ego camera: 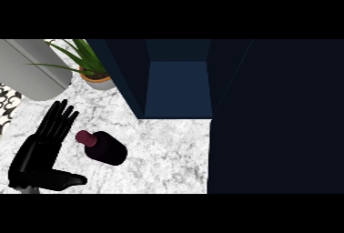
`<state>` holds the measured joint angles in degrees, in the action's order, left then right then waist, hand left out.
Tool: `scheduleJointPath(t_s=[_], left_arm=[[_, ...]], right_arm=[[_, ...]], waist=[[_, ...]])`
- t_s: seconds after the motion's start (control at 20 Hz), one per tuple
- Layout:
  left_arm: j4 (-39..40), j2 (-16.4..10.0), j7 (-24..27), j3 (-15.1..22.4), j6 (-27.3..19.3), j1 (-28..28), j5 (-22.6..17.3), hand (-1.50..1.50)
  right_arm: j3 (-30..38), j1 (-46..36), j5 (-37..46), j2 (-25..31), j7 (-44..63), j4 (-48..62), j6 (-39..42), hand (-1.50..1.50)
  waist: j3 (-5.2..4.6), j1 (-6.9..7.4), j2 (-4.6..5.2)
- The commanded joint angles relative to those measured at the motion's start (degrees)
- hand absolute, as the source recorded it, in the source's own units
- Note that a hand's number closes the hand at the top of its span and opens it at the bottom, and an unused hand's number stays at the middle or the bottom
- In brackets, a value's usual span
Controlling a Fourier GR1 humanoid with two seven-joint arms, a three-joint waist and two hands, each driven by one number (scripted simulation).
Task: Pick up the wine, place it into the cabinet and close the cabinet
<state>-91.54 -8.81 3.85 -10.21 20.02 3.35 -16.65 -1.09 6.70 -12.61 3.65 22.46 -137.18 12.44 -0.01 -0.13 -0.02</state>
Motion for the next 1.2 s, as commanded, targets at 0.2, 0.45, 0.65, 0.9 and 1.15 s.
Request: scheduleJointPath(t_s=[0.2, 0.45, 0.65, 0.9, 1.15], left_arm=[[7.3, 0.0, 5.6, -0.1, 1.3, -1.3, 4.3, -1.50], [17.8, 0.1, 13.3, 0.1, 2.4, -3.2, 8.3, -1.50], [22.8, 0.9, 15.5, 0.2, 1.7, -6.1, 9.2, -1.50], [23.5, -1.8, 13.1, -0.8, 5.7, -4.7, 6.6, -1.50], [39.9, -2.4, 26.3, -0.8, 6.0, -10.9, 12.4, -1.50]], right_arm=[[0.7, 3.2, -2.1, -0.1, 0.3, -3.1, 1.7, -1.50], [-3.1, -0.1, 1.7, -0.3, 5.6, -5.3, -0.8, -1.50], [-2.8, 1.0, 4.1, -2.5, -3.0, 2.0, 0.8, -1.50], [-1.8, -1.0, 3.2, -1.7, 1.4, -1.6, -0.8, -1.50], [-3.4, -0.2, 4.4, -3.0, 0.0, -0.8, -0.6, -1.50]], waist=[[0.01, -0.03, -0.02], [-0.02, -0.08, 0.01], [0.00, -0.06, 0.03], [0.01, 0.14, -0.02], [-0.03, -0.18, 0.08]])
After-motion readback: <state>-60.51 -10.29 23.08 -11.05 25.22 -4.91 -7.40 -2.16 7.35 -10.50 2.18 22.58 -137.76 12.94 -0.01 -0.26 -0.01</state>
